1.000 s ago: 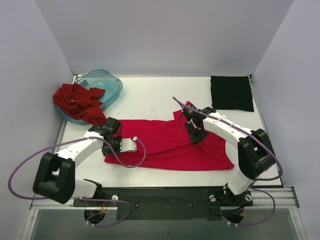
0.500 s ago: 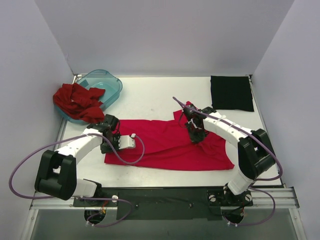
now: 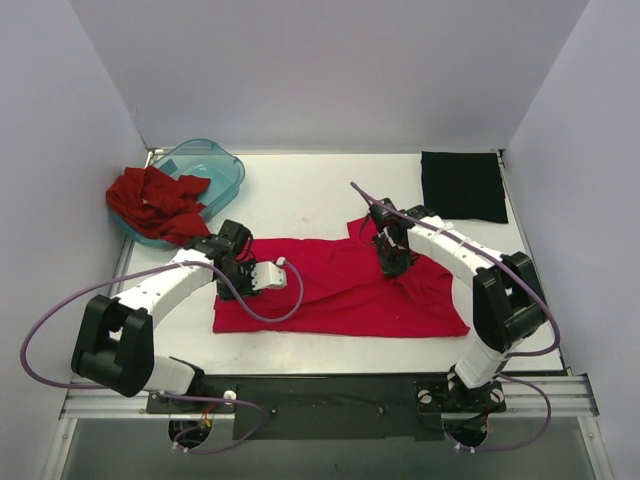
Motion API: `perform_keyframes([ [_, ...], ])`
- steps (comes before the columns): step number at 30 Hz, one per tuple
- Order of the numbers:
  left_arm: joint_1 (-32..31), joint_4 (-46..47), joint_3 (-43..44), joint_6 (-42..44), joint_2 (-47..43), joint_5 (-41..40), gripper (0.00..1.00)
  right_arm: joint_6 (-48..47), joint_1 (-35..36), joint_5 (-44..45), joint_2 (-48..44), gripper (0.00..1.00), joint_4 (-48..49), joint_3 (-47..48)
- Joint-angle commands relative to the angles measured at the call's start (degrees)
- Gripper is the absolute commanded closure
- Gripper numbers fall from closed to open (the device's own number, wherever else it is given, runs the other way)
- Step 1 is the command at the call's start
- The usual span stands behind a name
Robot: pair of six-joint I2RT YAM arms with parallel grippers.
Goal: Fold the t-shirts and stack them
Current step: Fold the flattened tshirt in 1/3 of the way
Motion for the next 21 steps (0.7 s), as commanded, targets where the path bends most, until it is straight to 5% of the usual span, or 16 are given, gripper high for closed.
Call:
perform_keyframes([
  [1,-1.6,1.9,-1.1,-4.0,-0.4,2.7,0.57,0.8,-1.2,0.2,3.8,1.0,-0.8,4.8],
  [8,-7.4,7.3,-1.7,-10.1,1.2,1.7,0.56,3.3,-3.3,-0.9,8.7,1.0,-0.7,9.8],
  [21,-6.3,10.7,-9.1,-5.9,0.9,-5.8,0.62,-0.4,-3.4,-1.3,3.0,1.0,-5.3,6.2],
])
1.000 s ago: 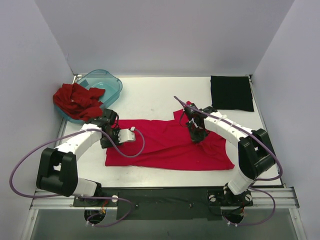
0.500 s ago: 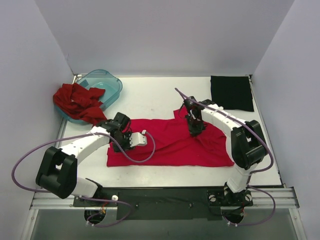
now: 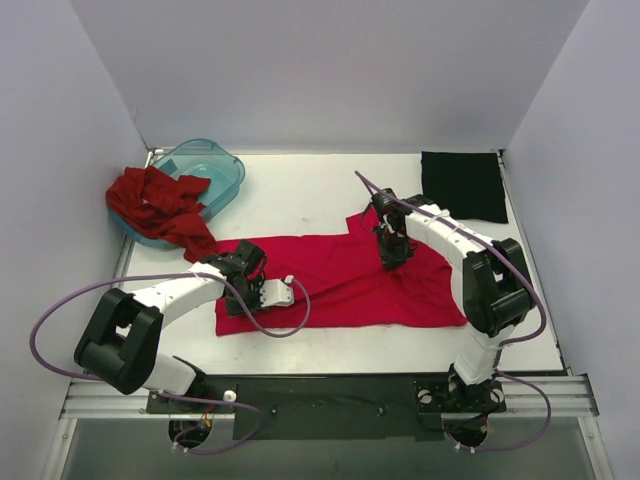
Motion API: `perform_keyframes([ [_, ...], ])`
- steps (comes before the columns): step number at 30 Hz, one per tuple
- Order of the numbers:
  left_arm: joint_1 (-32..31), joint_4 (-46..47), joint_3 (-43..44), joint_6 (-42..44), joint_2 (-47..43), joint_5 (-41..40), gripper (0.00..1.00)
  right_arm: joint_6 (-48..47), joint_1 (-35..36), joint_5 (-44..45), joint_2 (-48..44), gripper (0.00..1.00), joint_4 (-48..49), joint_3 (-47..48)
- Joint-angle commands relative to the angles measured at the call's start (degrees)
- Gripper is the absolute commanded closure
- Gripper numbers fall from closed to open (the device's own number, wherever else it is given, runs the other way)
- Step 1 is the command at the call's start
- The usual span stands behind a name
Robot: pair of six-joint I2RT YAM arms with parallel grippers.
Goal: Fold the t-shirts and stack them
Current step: Fold the flattened tshirt in 1/3 of the way
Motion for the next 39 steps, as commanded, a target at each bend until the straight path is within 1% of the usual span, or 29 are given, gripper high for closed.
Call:
perform_keyframes([
  [1,1.3,3.4,-0.8,1.0,-0.7,-2.7,0.62,-1.8,0.0,0.5,-6.5,1.0,-5.3,-2.3],
  [2,1.5,3.4,-0.6,1.3,-0.8,-4.2,0.62,-2.0,0.0,0.7,-7.0,1.0,-5.5,-3.0],
  [5,3.0,2.8,0.7,1.5,-1.2,-4.8,0.62,-2.3,-0.1,1.5,-8.8,1.0,-6.2,-4.3],
  [11,10.1,1.7,5.4,4.2,-1.1,-3.6,0.59,-3.1,-0.4,1.8,-9.3,1.0,-6.6,-4.8],
  [13,11.2,1.8,6.3,4.5,-0.1,-3.7,0.59,-3.0,-0.4,1.4,-8.9,1.0,-6.6,-4.2],
  [18,12.0,3.8,6.0,4.8,1.5,-4.5,0.59,-2.8,-0.4,1.4,-8.8,1.0,-6.8,-2.3],
  [22,12.6,3.5,6.8,4.9,2.2,-3.7,0.59,-3.4,-0.4,1.7,-8.7,1.0,-7.3,-1.3],
  [25,12.6,-0.2,6.9,6.0,2.1,-0.1,0.61,-3.4,-0.4,1.4,-8.7,1.0,-7.4,-1.4],
  [26,12.4,-0.7,6.0,6.7,1.6,1.5,0.61,-3.3,-0.4,1.2,-8.7,1.0,-7.4,-1.5],
  [28,11.9,0.2,4.3,7.1,0.8,1.9,0.62,-3.2,-0.3,1.1,-8.5,1.0,-7.2,-1.7],
  [30,11.9,1.9,3.3,6.8,0.8,1.4,0.71,-3.3,-0.4,1.1,-8.2,1.0,-7.2,-1.7],
  [31,11.9,2.7,3.2,5.9,1.3,1.0,0.83,-3.5,-0.4,1.2,-7.8,1.0,-7.1,-1.5],
  [32,11.9,3.0,3.7,5.5,1.6,0.8,0.9,-3.6,-0.4,1.2,-7.5,1.0,-7.1,-1.0],
  [33,11.9,3.2,4.3,4.1,2.3,0.5,1.0,-4.2,-0.4,1.2,-6.9,1.0,-7.1,-0.2],
  [39,12.7,5.8,9.3,-2.9,3.7,-2.5,1.0,-8.8,-0.3,3.0,-1.3,1.0,-6.9,5.7],
])
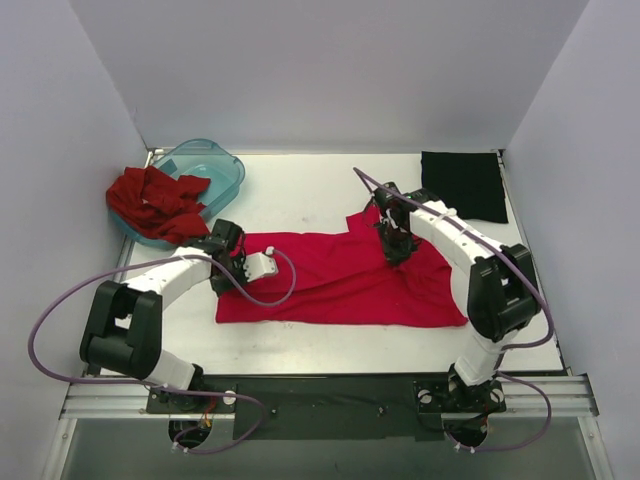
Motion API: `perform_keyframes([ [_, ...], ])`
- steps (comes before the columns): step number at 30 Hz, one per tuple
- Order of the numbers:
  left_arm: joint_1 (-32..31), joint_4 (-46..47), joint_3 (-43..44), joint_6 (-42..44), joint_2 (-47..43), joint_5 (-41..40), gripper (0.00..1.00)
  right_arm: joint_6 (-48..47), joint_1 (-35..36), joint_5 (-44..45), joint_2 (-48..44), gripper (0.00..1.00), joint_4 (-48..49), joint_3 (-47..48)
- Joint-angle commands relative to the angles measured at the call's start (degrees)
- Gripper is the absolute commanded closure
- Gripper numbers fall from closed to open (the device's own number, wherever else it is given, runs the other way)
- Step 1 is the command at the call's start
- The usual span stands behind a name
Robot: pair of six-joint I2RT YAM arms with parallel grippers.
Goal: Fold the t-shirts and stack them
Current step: Fold the flattened tshirt in 1/3 of the way
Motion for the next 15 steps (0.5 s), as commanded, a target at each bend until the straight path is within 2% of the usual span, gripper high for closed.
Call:
perform_keyframes([
  [1,1.0,3.6,6.0,-6.2,0.9,-1.4,1.0,-4.6,-0.1,3.2,5.0,1.0,-1.8,5.6],
  [4,1.3,3.8,7.3,-8.2,2.5,-4.2,1.0,-7.7,-0.1,4.7,7.6,1.0,-2.0,9.1],
  [10,1.7,3.9,8.0,-10.8,5.2,-7.0,1.0,-10.2,-0.1,8.2,12.8,0.81,-2.0,14.7],
  [15,2.1,3.2,9.3,-12.2,6.1,-7.0,1.0,-8.3,-1.3,12.6,16.6,0.78,-3.6,20.4],
])
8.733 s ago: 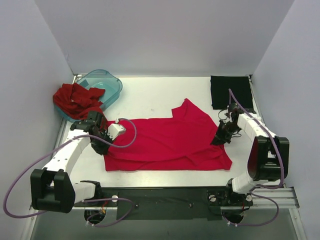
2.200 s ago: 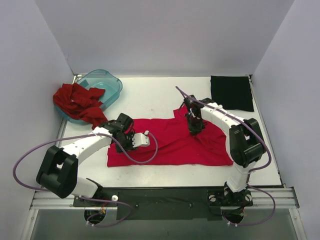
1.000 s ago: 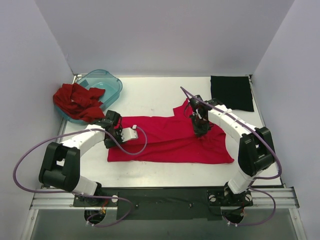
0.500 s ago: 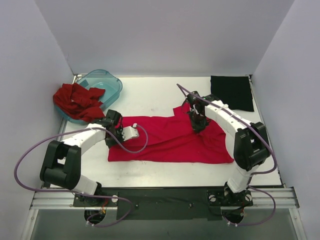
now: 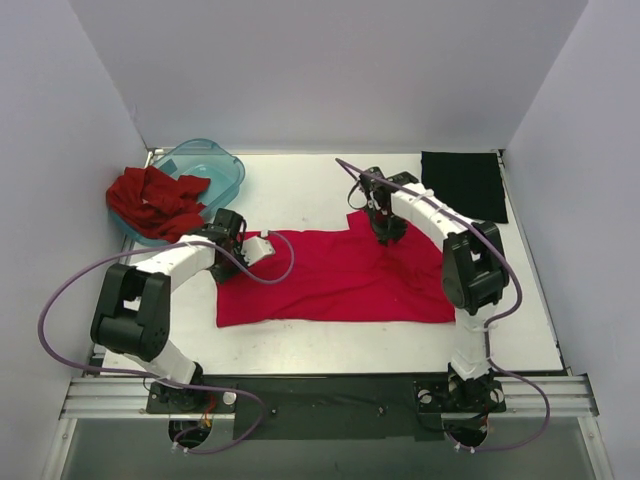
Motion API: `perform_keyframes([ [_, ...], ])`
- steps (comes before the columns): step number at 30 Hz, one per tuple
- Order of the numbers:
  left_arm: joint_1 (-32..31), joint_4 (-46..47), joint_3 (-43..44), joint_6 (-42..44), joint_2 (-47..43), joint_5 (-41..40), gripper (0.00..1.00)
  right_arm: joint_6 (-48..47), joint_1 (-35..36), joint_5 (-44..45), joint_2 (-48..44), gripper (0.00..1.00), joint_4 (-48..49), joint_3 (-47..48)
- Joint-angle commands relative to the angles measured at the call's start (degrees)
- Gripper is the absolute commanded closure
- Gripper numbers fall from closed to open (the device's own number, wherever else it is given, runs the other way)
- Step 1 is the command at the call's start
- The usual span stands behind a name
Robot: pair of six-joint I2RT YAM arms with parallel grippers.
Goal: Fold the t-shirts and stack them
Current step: Fold the flattened tshirt in 1/3 of the way, then flatten out the tshirt
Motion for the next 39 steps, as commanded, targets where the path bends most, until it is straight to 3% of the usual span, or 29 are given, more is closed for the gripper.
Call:
perform_keyframes([
  [1,0.7,0.3,2.9,-2.1,-0.6,-0.3,1.0,0.7,-1.4,5.0,1.3,0.76,-4.6,5.7],
  [6,0.7,0.3,2.6,-1.6,-2.1,0.6,1.0,8.8,-8.1,-1.8,-7.2,0.71,-5.8,0.1],
  [11,0.5,0.6,2.4,-2.1,-2.8,1.0,1.0,18.1,-15.4,-10.6,-18.9,0.72,-2.2,-16.3],
  [19,0.4,0.1,2.9,-1.9,-3.3,1.6,1.0,26.5,-22.0,-20.2,-22.6,0.65,5.6,-31.2],
  [29,0.0,0.2,2.7,-2.0,-4.4,2.2,1.0,29.3,-22.9,-22.8,-18.0,0.67,9.8,-33.6],
  [35,-0.1,0.1,2.1,-1.3,-5.1,1.8,1.0,30.2,-24.3,-23.1,-16.8,0.75,11.0,-32.5],
  [39,-0.1,0.0,2.1,-1.4,-5.6,1.8,1.0,30.6,-24.9,-21.7,-17.6,0.7,9.8,-34.0],
])
